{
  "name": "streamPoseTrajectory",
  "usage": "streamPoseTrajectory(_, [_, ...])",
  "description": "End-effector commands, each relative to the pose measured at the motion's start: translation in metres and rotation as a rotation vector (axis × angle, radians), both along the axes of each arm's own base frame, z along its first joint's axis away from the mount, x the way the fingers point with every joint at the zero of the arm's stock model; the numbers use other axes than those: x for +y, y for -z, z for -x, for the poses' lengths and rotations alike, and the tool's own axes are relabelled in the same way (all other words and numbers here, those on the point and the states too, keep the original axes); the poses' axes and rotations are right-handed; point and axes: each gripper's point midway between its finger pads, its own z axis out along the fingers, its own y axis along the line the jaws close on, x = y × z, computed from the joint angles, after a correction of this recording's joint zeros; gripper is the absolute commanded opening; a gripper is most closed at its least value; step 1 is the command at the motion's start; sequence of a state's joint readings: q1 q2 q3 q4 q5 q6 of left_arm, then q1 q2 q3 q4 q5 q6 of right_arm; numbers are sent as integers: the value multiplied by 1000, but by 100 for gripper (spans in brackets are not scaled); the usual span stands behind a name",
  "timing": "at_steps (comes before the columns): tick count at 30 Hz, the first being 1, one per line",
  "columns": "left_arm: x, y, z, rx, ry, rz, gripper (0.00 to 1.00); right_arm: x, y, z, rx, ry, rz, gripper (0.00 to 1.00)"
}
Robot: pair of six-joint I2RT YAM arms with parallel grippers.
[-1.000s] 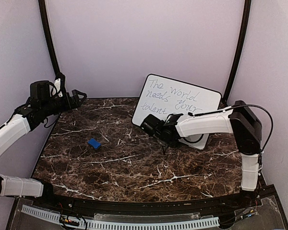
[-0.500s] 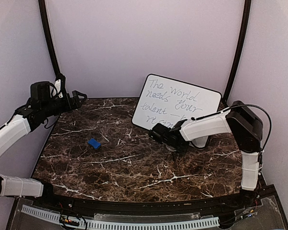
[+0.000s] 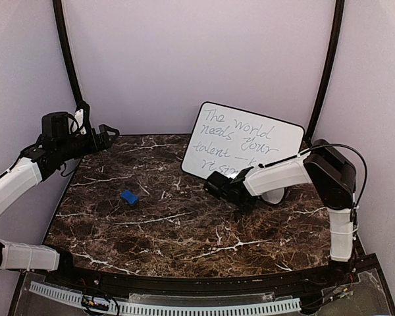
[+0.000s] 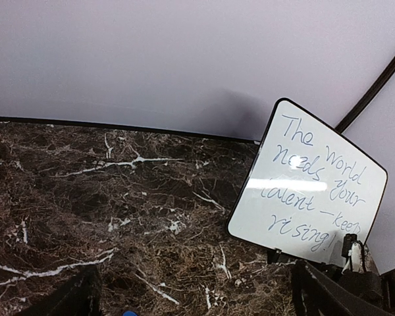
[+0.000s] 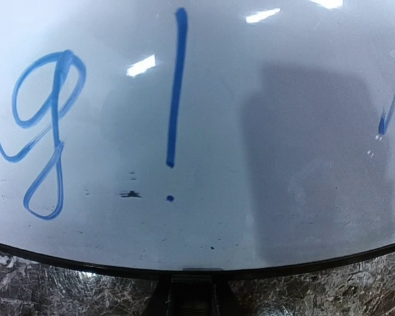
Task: Erase the whiteboard
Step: Move the whiteboard to the center of the board.
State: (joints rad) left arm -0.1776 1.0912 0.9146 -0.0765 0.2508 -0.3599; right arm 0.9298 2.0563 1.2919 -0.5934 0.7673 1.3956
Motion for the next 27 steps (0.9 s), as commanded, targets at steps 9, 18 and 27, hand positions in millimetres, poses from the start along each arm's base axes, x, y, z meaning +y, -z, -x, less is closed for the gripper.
streamPoseTrajectory(9, [-3,-8,4,-27,19,18,99,40,-19,15,-14,-133,58,3])
streamPoseTrajectory(18, [-5,-13,6,-41,30,29,99,72,-12,29,28,-216,94,4])
streamPoseTrajectory(27, [-5,-15,8,-48,28,31,99,83,-14,29,34,-256,113,16])
